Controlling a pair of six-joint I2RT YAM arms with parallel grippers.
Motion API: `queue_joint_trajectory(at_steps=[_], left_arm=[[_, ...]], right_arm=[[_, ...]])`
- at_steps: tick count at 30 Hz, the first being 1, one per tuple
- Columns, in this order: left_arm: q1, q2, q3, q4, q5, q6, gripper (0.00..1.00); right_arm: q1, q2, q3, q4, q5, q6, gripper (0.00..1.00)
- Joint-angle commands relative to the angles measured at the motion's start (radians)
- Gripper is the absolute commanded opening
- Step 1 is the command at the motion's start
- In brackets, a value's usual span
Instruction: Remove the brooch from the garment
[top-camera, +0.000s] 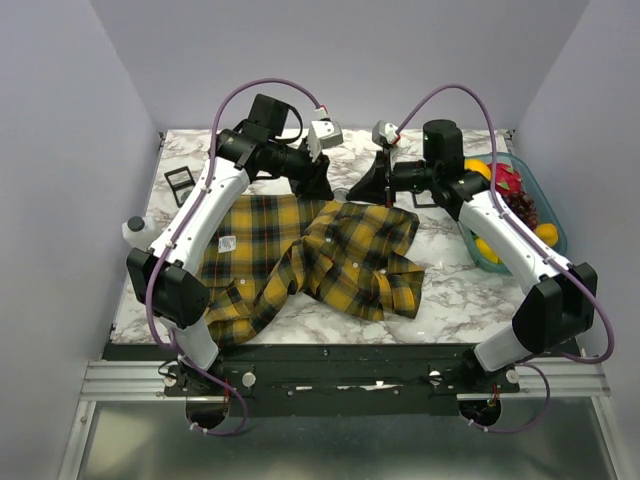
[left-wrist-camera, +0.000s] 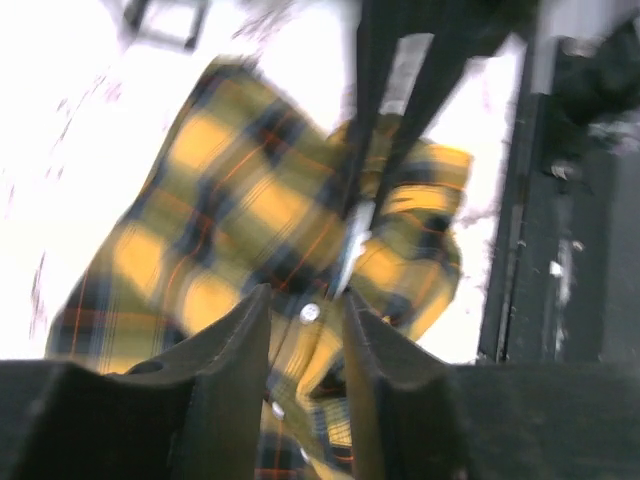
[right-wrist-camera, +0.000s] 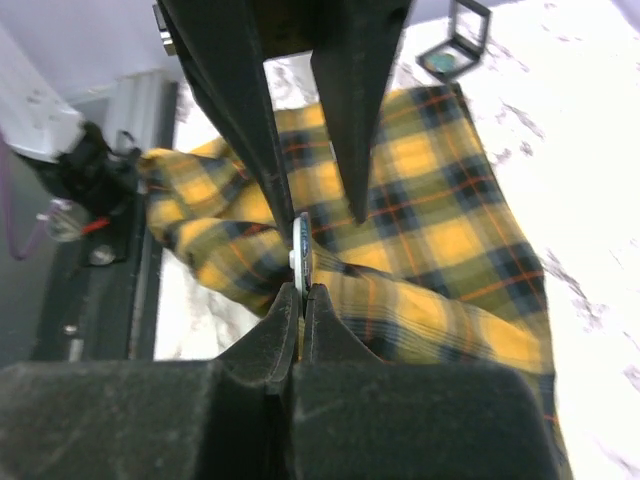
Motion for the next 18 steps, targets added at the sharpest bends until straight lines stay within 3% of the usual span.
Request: queue_joint_trajectory(at_steps=[1, 2, 4, 5, 6, 7, 11, 18], left_arm=[[0.021, -0.053, -0.108, 0.152, -0.329, -0.193, 0.47], [0.024, -0.066, -0.167, 0.174, -0.352, -0.211, 0.57], [0.027, -0.099, -0.232, 0.192, -0.429, -0.222, 0.67], [0.030, -0.104, -0.299, 0.200, -0.449, -0.230, 0.86], [0.033, -0.112, -0.329, 0.214, -0.461, -0.242, 0.99], [0.036, -0.116, -0.358, 0.222, -0.465, -0.251, 0.99], [0.050, -0.126, -0.479, 0.266, -0.462, -0.300, 0.99], [0.050, -0.112, -0.478, 0.271, -0.449, -0.310, 0.99]], right_arm=[[-0.031, -0.064, -0.076, -0.091, 0.221, -0.158, 0.00], [-0.042, -0.069, -0.098, -0.108, 0.260, -0.222, 0.01], [-0.075, -0.066, -0.104, -0.133, 0.379, -0.235, 0.00], [-0.136, -0.039, -0.093, -0.147, 0.399, -0.211, 0.01], [-0.169, -0.019, -0.057, -0.186, 0.416, -0.209, 0.00], [-0.192, -0.003, -0.043, -0.205, 0.453, -0.223, 0.00], [-0.211, 0.047, -0.018, -0.260, 0.668, -0.535, 0.00], [-0.212, 0.250, 0.111, -0.314, 0.933, -0.744, 0.01]])
